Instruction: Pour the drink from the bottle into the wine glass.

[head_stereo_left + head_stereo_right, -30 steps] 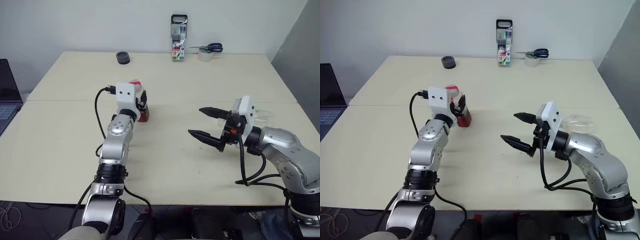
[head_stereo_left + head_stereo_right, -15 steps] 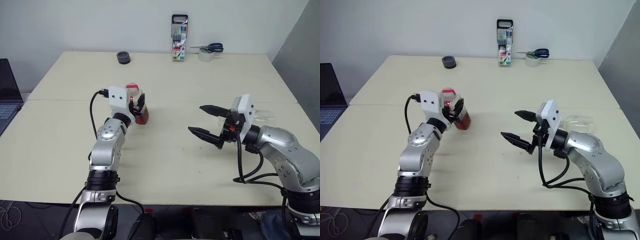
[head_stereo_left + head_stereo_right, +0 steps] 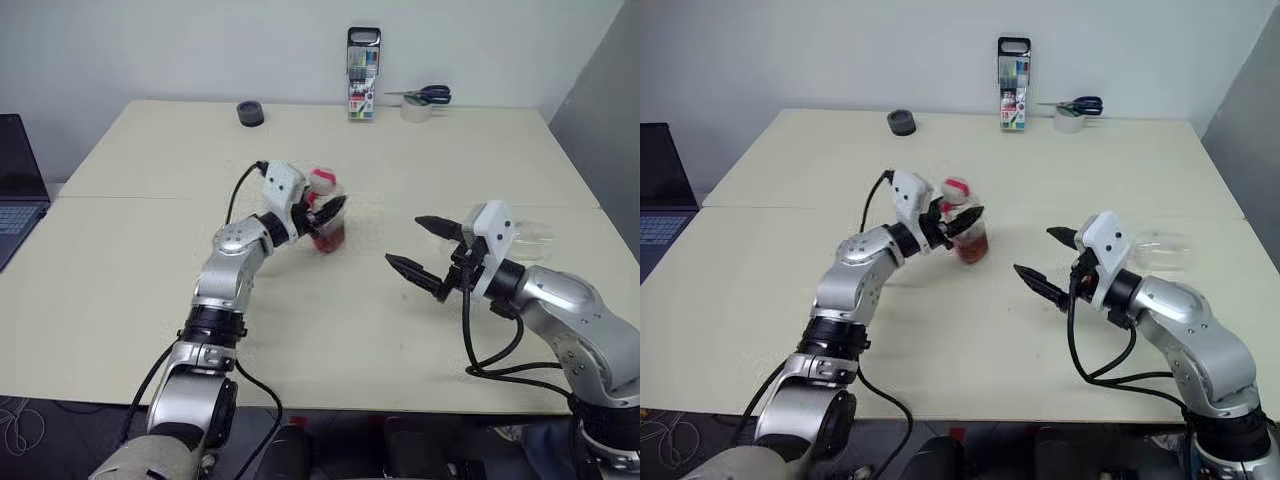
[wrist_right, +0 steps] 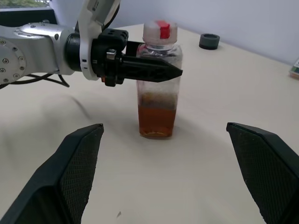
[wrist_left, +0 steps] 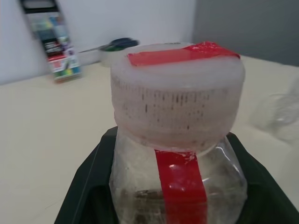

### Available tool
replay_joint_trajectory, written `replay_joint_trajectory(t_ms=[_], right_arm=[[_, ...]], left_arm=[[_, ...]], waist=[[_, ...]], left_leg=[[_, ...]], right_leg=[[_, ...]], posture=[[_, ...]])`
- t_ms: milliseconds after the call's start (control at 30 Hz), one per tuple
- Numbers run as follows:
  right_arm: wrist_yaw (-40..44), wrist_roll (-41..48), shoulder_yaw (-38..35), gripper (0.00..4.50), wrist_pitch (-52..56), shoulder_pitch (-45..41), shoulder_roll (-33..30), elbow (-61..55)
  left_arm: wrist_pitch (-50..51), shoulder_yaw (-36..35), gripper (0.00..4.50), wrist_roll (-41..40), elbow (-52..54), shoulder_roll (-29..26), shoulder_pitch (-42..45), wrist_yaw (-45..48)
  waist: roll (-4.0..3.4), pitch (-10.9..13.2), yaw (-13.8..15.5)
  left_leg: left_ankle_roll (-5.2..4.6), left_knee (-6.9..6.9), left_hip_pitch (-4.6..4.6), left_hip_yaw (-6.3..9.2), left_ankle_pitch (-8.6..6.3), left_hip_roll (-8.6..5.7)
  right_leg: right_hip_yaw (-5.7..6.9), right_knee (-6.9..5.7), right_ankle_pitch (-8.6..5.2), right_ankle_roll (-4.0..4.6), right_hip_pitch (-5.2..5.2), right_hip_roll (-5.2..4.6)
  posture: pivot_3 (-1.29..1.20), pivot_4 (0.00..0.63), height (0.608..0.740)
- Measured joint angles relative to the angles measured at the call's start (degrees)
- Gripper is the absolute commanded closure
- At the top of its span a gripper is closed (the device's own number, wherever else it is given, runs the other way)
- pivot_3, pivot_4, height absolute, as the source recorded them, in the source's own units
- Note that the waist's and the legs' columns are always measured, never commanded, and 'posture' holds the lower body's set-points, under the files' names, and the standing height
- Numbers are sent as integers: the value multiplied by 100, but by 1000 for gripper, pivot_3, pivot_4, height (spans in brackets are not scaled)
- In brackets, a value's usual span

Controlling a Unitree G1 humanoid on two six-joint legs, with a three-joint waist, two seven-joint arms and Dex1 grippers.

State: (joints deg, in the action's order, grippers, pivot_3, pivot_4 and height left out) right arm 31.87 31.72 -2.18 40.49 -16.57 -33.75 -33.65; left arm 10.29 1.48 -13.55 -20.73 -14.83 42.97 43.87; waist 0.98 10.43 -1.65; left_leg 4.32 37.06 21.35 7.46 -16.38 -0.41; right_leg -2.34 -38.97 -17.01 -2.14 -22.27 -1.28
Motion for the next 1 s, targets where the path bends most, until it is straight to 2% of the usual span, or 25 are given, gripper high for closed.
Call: replay_joint_trajectory(t_ms=[167,333,500,767,867,1000], right_arm=[[-399,484,-153,0,743,-319,19,-398],[-1096,522,-8,0,1183,-973,395,-481],[-1436,350,221,0,1232,-1134,653,-480],[-1581,-32,405,0,1127,-1159,778,-308],[-1577,-142,409,603,1087,-1159,809,-243],[-1554,-215,409,2042,961,-1159,911,-147]], left_arm=[[-781,504,2445,18,-506,136,368,1223],[-1323,675,2446,15,-1071,374,687,1984],[-1447,696,2451,11,-1352,455,794,2425],[-1617,696,2452,16,-1581,511,945,2613],[-1668,696,2452,19,-1595,512,948,2668],[-1686,696,2455,22,-1595,511,946,2682]], waist=[[0,0,-15],[0,0,-30],[0,0,-26],[-1,0,-27],[-1,0,-28],[-1,0,-29]], left_leg=[[-1,-1,0,-1,0,0],[-7,-2,2,5,-3,2],[-7,1,12,6,-3,-2],[-23,2,15,10,-11,-2],[-23,2,15,10,-11,-2],[-23,2,15,10,-12,-2]], right_leg=[[-1,0,0,0,-1,1],[2,-2,0,0,-3,5],[2,0,0,1,-9,2],[4,-2,0,1,-12,2],[4,-2,0,1,-12,2],[4,-2,0,1,-13,2]], posture=[[0,150,740],[0,150,740],[0,150,740],[0,150,740],[0,150,740],[0,150,740]])
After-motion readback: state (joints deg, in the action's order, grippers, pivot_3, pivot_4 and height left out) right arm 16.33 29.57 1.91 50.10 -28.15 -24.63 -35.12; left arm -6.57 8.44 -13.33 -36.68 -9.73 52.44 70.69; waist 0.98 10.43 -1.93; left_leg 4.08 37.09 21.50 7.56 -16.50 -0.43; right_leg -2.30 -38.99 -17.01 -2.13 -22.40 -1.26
